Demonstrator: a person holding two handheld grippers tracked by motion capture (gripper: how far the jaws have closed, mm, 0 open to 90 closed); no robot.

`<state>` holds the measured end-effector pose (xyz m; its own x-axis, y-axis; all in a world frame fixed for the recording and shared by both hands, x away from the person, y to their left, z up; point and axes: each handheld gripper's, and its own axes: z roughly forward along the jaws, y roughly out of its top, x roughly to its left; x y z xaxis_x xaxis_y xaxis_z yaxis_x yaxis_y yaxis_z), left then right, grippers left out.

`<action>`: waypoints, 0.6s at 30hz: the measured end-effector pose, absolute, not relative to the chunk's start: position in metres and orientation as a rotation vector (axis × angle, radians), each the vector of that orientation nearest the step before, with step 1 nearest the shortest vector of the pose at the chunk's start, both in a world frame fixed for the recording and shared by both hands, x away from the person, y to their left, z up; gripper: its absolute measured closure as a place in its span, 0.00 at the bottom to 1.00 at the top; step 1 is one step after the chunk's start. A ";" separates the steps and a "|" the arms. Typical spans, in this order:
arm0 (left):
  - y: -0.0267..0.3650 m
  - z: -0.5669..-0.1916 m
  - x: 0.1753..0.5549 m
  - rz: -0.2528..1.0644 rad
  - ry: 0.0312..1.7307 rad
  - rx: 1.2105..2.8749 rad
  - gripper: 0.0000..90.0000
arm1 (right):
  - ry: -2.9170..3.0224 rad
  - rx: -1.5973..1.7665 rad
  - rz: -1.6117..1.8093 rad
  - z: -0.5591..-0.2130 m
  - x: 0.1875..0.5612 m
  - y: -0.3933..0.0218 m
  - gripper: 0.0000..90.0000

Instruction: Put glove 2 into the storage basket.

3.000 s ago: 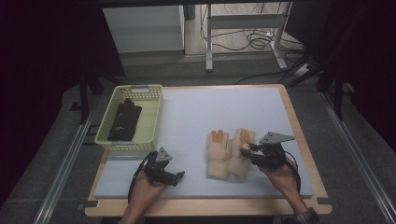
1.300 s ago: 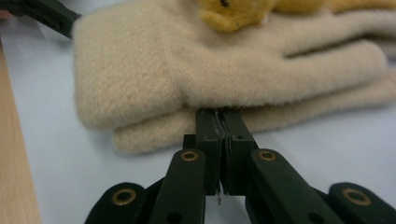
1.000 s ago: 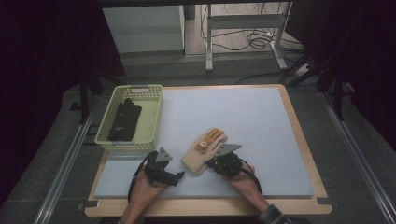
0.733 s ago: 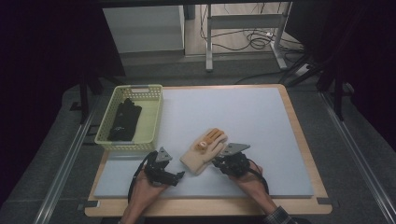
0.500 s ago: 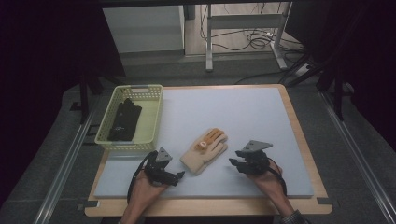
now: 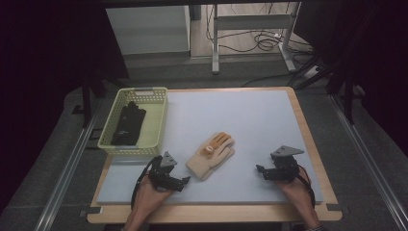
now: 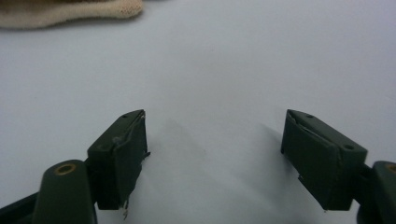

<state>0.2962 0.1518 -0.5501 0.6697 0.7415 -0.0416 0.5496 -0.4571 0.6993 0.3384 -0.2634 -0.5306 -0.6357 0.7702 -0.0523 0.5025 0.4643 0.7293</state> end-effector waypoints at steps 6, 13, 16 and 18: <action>0.155 -0.541 0.294 0.298 0.993 2.173 0.04 | 2.334 1.080 0.980 -0.531 0.338 -0.264 0.22; 0.141 -0.512 0.298 0.268 0.961 2.188 0.00 | 2.333 1.079 0.982 -0.531 0.338 -0.264 0.22; 0.125 -0.503 0.307 0.268 0.939 2.209 0.00 | 2.333 1.079 0.983 -0.531 0.338 -0.264 0.22; 0.114 -0.500 0.315 0.262 0.923 2.219 0.00 | 2.332 1.079 0.983 -0.531 0.338 -0.264 0.22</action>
